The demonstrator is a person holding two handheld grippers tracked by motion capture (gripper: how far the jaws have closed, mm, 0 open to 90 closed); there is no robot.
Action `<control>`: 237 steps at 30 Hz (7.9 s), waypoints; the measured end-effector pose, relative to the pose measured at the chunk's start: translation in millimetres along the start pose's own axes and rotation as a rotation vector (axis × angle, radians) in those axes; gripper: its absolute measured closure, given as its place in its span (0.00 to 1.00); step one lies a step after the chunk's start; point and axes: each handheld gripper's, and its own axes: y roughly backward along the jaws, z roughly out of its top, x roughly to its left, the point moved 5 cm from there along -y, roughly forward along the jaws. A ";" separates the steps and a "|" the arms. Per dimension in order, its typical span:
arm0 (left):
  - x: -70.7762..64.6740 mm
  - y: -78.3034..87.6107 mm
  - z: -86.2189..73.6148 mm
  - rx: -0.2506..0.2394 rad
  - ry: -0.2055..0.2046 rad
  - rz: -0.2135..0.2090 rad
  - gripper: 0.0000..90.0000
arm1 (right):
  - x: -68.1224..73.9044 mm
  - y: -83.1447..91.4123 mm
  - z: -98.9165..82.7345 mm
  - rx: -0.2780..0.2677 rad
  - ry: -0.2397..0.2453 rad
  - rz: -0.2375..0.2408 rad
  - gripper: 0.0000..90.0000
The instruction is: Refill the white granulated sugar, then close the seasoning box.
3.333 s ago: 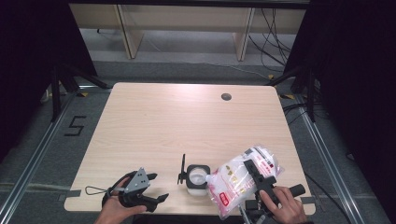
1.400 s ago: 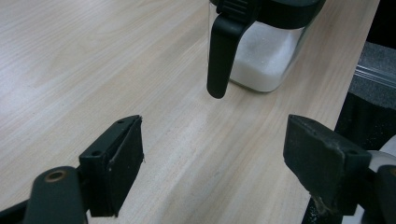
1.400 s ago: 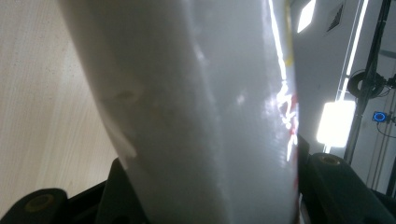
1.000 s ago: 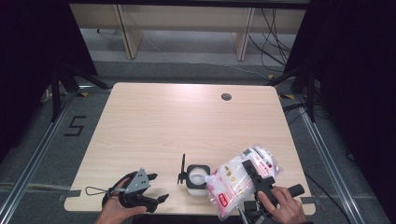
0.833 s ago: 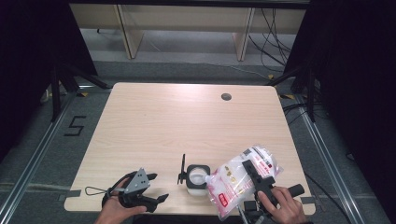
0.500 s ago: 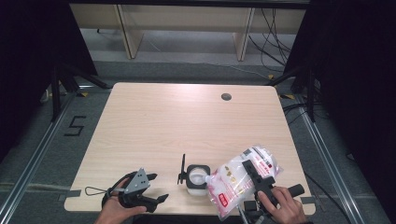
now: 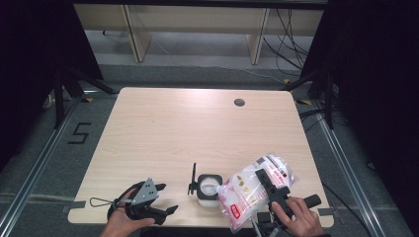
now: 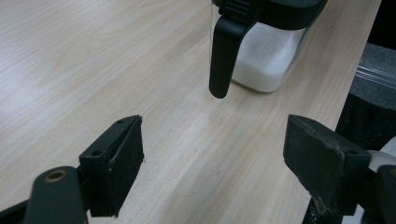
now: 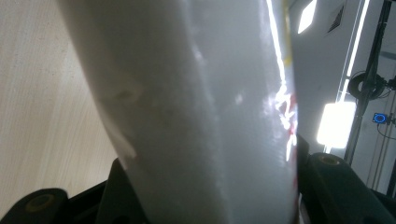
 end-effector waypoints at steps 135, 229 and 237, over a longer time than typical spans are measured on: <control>-1.5 1.1 4.8 -0.039 0.025 -0.005 0.22 | 55.1 -84.0 -56.9 -0.205 -1.247 0.372 0.74; 3.6 3.1 10.5 -0.052 0.046 -0.002 0.22 | 70.5 27.8 -83.1 0.105 -1.678 0.377 0.34; 1.5 2.2 12.7 -0.057 0.040 -0.009 0.24 | 71.5 27.6 -79.1 0.111 -1.662 0.394 0.34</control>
